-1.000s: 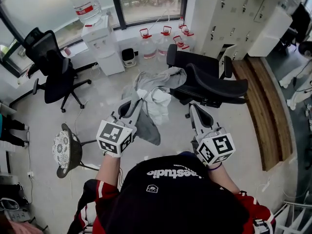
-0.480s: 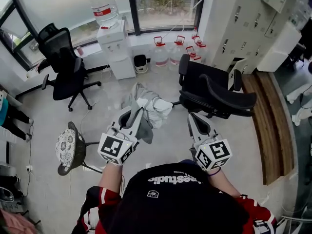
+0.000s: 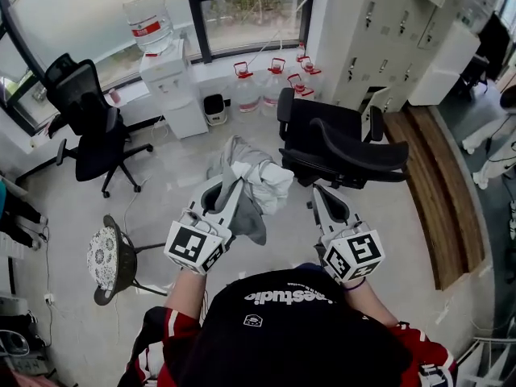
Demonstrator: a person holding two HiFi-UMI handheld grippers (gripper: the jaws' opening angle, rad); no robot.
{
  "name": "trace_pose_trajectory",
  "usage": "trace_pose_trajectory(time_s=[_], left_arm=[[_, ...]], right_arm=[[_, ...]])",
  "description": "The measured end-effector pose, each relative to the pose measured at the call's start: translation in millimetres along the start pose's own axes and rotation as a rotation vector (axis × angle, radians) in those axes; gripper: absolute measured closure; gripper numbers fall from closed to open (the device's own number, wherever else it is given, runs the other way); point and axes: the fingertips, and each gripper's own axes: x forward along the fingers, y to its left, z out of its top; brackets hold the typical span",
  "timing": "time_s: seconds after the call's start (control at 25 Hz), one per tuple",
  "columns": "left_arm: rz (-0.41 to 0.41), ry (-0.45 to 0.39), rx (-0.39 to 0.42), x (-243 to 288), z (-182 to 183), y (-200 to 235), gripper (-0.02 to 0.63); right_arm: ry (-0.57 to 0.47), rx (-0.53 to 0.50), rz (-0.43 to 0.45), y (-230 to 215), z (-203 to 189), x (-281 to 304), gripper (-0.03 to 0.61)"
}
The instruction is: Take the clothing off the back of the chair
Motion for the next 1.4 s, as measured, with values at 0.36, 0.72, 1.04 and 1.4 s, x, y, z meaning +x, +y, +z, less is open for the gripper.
trace_pose_trajectory(time_s=[0.36,0.72,1.04,1.4], left_arm=[[-0.151,0.004,0.017,59,-4,-49,0.568],[-0.171,-0.013,-0.009,113,0,-91,0.568],[-0.172,-0.01,-0.03,116,-1,-95,0.568],[-0.148,-0.004,-0.051,115,-8,-93,0.568]], right_arm=[[-0.053,-0.028,-0.219,-64,11,-48,0.563],[-0.105,-0.037,-0.461,-132,21,-105,0.565],[-0.113,-0.043,-0.51,-132,27,-110,0.566],[-0.113,-0.036,-0.5,-138,25,-112,0.566]])
